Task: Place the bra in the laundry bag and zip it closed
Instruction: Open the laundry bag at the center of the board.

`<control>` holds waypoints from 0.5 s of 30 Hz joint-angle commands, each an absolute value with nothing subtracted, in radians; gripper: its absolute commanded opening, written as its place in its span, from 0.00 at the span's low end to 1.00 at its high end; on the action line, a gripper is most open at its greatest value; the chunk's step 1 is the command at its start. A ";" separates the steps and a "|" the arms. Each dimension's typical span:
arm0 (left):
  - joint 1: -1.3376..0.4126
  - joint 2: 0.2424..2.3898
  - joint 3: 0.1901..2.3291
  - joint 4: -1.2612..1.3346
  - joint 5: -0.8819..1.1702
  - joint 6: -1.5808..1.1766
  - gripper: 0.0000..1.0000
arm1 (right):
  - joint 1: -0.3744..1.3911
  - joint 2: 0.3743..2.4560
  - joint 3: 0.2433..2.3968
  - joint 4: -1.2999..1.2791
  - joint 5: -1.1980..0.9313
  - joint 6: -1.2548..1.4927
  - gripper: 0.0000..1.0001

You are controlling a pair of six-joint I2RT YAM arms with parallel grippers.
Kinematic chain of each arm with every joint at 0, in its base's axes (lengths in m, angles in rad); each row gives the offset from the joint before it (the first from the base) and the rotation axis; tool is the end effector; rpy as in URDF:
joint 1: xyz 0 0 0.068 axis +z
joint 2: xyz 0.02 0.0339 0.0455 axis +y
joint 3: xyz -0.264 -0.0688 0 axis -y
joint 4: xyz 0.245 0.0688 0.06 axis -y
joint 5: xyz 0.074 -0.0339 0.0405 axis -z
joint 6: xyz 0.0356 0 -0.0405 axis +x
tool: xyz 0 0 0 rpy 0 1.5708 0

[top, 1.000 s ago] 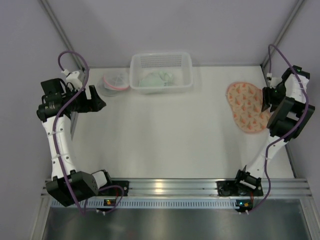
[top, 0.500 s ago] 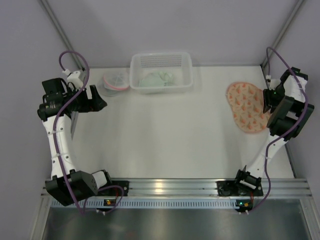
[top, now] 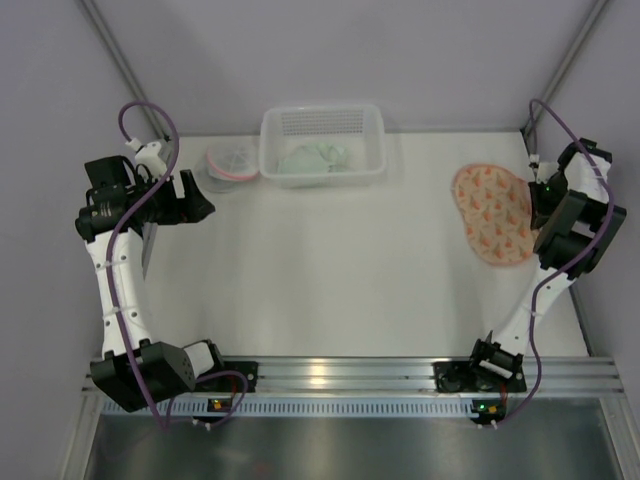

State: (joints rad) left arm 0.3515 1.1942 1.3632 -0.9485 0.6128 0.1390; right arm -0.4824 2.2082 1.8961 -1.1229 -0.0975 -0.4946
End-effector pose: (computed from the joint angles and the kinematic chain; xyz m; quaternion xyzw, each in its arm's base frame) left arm 0.2208 0.0592 0.3869 0.0223 0.8871 -0.1808 0.4240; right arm 0.3945 -0.2027 0.1991 -0.0094 0.9965 0.0111 0.0827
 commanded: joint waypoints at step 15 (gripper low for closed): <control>0.347 1.177 1.356 -0.946 0.638 0.133 0.89 | -0.477 1.889 1.907 -1.245 -0.222 -0.633 0.00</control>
State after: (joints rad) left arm 0.3515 1.1942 1.3632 -0.9485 0.6136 0.1387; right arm -0.4820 2.0380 1.8851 -1.1687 -0.1478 -0.5728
